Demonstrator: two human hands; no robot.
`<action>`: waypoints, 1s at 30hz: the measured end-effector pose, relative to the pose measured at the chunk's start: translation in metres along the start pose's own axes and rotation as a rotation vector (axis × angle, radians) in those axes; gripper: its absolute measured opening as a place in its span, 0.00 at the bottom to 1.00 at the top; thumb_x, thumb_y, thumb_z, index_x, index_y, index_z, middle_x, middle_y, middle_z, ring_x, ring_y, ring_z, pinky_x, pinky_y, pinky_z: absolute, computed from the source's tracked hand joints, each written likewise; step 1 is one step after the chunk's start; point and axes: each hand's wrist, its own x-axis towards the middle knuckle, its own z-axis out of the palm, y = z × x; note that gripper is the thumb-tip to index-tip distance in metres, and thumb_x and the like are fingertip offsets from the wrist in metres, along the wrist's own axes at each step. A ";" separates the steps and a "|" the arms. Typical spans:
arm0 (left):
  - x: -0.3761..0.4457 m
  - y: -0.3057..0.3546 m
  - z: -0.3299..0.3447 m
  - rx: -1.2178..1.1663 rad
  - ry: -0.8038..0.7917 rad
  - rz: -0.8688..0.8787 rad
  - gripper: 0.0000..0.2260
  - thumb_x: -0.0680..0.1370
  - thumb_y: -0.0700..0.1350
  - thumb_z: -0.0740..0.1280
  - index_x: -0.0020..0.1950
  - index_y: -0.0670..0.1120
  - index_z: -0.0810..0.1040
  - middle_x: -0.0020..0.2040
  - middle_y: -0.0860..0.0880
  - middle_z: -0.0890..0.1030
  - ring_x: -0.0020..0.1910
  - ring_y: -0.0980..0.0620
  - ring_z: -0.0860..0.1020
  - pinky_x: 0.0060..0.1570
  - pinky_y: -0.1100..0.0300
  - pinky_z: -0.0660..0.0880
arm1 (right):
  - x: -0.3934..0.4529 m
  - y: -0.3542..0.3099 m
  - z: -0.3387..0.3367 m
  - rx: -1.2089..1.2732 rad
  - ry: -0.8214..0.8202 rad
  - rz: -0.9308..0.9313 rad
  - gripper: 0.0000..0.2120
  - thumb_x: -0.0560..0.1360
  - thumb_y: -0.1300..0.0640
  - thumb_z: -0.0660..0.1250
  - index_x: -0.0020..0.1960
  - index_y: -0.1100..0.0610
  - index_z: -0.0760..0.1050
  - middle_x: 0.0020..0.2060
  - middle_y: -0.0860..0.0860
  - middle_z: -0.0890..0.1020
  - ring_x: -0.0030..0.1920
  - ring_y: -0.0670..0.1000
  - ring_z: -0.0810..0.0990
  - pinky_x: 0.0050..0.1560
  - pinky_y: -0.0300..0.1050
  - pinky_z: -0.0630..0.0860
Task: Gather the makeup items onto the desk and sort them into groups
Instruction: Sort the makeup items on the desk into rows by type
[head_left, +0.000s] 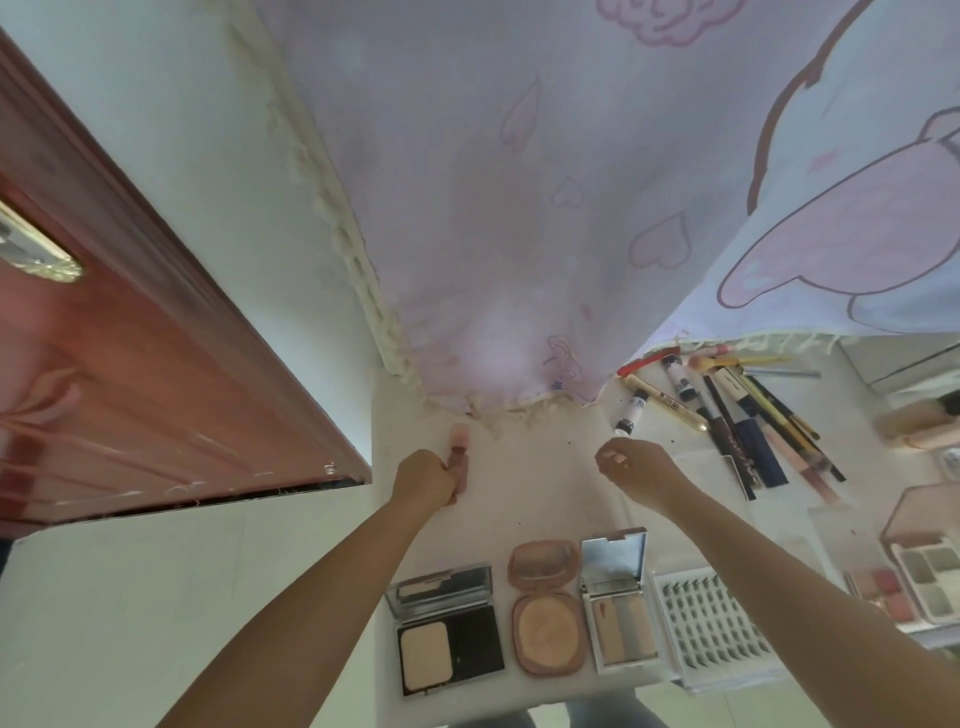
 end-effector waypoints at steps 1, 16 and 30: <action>0.000 0.001 0.002 0.045 0.001 0.016 0.23 0.79 0.52 0.58 0.26 0.44 0.69 0.27 0.48 0.72 0.30 0.49 0.73 0.38 0.61 0.70 | 0.002 0.005 -0.003 0.003 0.017 0.014 0.11 0.76 0.63 0.58 0.51 0.64 0.77 0.50 0.59 0.81 0.53 0.56 0.77 0.50 0.42 0.69; 0.024 -0.001 0.006 -0.034 0.189 0.387 0.10 0.77 0.48 0.62 0.42 0.42 0.74 0.39 0.47 0.76 0.39 0.51 0.73 0.41 0.66 0.67 | 0.070 0.020 -0.014 0.139 0.253 0.373 0.25 0.74 0.52 0.63 0.62 0.68 0.62 0.49 0.61 0.78 0.45 0.58 0.75 0.40 0.44 0.67; 0.025 0.005 0.000 -0.198 0.189 0.344 0.11 0.75 0.35 0.63 0.56 0.41 0.77 0.48 0.47 0.80 0.51 0.48 0.78 0.47 0.63 0.68 | 0.061 0.017 -0.026 0.240 0.221 0.311 0.17 0.71 0.61 0.64 0.59 0.62 0.69 0.35 0.53 0.75 0.34 0.52 0.74 0.34 0.42 0.69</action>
